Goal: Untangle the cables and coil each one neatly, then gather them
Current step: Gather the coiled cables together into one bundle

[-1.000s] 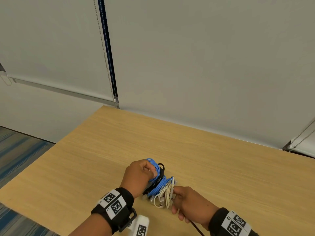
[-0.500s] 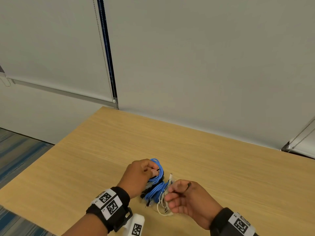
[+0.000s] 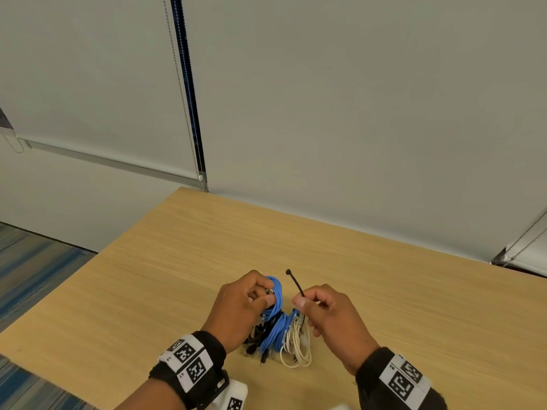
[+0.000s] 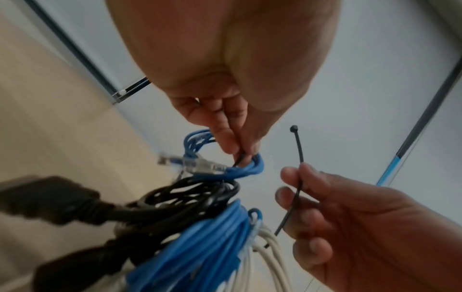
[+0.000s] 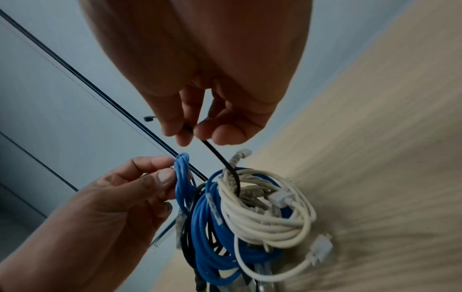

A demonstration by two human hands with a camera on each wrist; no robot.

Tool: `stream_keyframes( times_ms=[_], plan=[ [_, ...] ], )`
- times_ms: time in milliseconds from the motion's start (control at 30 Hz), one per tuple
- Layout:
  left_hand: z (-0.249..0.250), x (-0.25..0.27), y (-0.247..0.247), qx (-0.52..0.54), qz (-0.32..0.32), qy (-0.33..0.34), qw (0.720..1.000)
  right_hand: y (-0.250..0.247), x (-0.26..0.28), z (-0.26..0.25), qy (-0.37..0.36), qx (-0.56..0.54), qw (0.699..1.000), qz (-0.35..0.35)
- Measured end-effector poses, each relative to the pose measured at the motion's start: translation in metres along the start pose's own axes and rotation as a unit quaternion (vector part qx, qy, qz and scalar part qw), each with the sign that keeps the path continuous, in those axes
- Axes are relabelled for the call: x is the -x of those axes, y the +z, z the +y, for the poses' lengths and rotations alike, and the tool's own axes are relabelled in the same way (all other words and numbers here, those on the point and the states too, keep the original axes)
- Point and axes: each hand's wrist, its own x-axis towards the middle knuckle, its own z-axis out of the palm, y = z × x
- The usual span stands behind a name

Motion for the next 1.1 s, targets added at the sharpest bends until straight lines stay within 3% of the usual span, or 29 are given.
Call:
stream_keyframes(
  times_ms=[233,367,467,567,667,800,967,1100],
  plan=[
    [0.002,0.002,0.005,0.105,0.009,-0.007,0.994,0.007,-0.008,-0.010,-0.055,0.005,0.997,-0.059],
    [0.004,0.001,0.006,0.149,-0.004,-0.033,0.988,0.011,-0.015,-0.010,-0.102,0.116,0.986,-0.066],
    [0.004,0.000,0.005,0.180,0.006,-0.043,0.983,0.009,-0.021,-0.005,-0.082,0.182,0.979,-0.052],
    [0.005,-0.001,0.004,0.200,0.002,-0.048,0.979,0.007,-0.023,-0.004,-0.046,0.102,0.993,-0.041],
    [0.005,-0.003,0.004,0.208,0.002,-0.057,0.976,0.007,-0.022,-0.009,-0.067,0.073,0.994,-0.037],
    [0.008,-0.003,0.009,0.144,0.018,-0.030,0.989,0.009,-0.022,-0.013,-0.095,0.078,0.992,0.000],
    [0.007,-0.004,0.014,-0.007,0.063,0.080,0.995,0.012,-0.025,-0.020,-0.103,0.074,0.992,0.025],
    [0.006,-0.009,0.012,-0.021,0.073,0.086,0.993,0.010,-0.027,-0.023,-0.094,0.069,0.993,0.030]
  ],
)
